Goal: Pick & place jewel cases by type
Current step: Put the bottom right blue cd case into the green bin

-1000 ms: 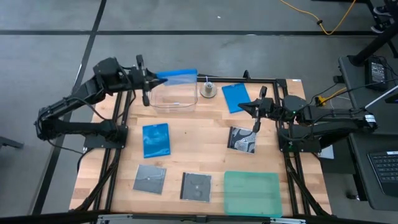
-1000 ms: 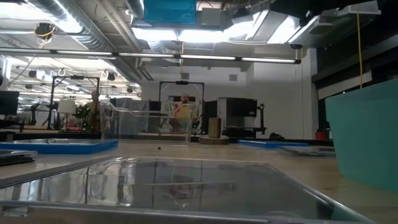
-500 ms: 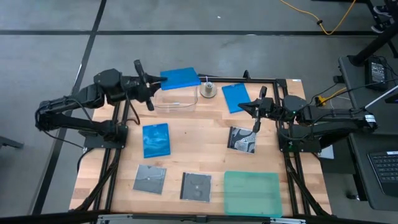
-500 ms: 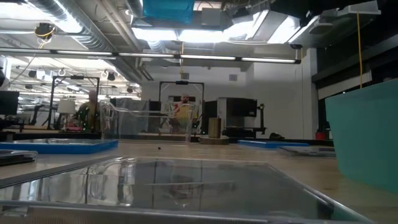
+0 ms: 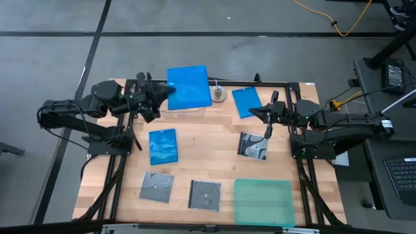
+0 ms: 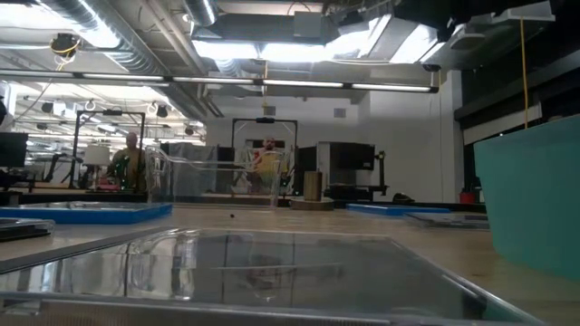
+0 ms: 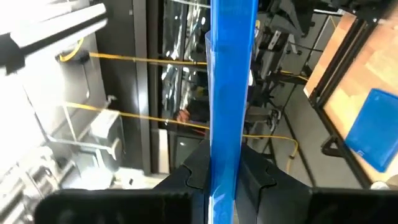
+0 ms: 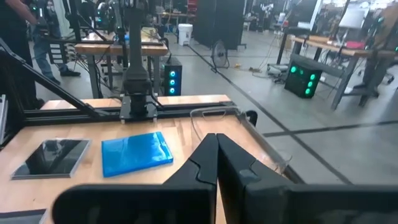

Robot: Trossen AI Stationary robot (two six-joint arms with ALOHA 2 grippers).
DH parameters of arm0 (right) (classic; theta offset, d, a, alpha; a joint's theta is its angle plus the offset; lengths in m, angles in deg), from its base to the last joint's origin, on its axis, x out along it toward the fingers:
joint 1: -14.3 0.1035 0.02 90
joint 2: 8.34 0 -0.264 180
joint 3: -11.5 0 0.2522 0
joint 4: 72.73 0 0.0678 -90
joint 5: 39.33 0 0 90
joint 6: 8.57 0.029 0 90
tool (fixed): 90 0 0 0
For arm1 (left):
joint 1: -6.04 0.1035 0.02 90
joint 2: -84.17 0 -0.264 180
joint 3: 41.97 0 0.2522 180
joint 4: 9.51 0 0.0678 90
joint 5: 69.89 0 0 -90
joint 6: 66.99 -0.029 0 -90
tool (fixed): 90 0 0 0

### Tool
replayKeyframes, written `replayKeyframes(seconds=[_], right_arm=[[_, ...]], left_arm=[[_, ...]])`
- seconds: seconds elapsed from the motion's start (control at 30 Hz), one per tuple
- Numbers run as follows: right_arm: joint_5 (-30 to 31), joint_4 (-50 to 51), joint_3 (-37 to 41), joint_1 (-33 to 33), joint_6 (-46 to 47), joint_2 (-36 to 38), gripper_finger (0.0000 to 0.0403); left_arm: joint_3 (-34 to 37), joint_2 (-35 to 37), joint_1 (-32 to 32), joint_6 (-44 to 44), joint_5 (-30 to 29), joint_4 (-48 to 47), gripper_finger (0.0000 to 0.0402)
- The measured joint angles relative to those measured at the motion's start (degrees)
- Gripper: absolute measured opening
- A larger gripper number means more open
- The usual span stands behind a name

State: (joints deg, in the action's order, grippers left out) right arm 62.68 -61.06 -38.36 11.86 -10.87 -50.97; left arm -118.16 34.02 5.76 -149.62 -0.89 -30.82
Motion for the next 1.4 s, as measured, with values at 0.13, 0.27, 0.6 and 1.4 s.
replayKeyframes(seconds=[0.13, 0.27, 0.6, 1.4], right_arm=[[0.01, 1.35, -0.01, -0.02, 0.83, -0.02, 0.0006], [0.00, 1.33, -0.02, -0.01, 0.80, -0.02, 0.0006], [0.02, 1.27, -0.02, -0.01, 0.80, -0.02, 0.0006], [0.00, 1.20, -0.01, 0.00, 0.56, 0.02, 0.0006]], left_arm=[[0.00, 0.00, -2.26, -5.20, -1.19, -0.05, 0.0029], [0.00, -0.39, -4.72, -13.39, -4.15, -0.01, 0.0029], [0.00, -2.91, -10.40, -21.21, -12.52, -0.13, 0.0030], [0.02, -3.10, -7.77, 16.40, -12.38, -0.66, 0.0030]])
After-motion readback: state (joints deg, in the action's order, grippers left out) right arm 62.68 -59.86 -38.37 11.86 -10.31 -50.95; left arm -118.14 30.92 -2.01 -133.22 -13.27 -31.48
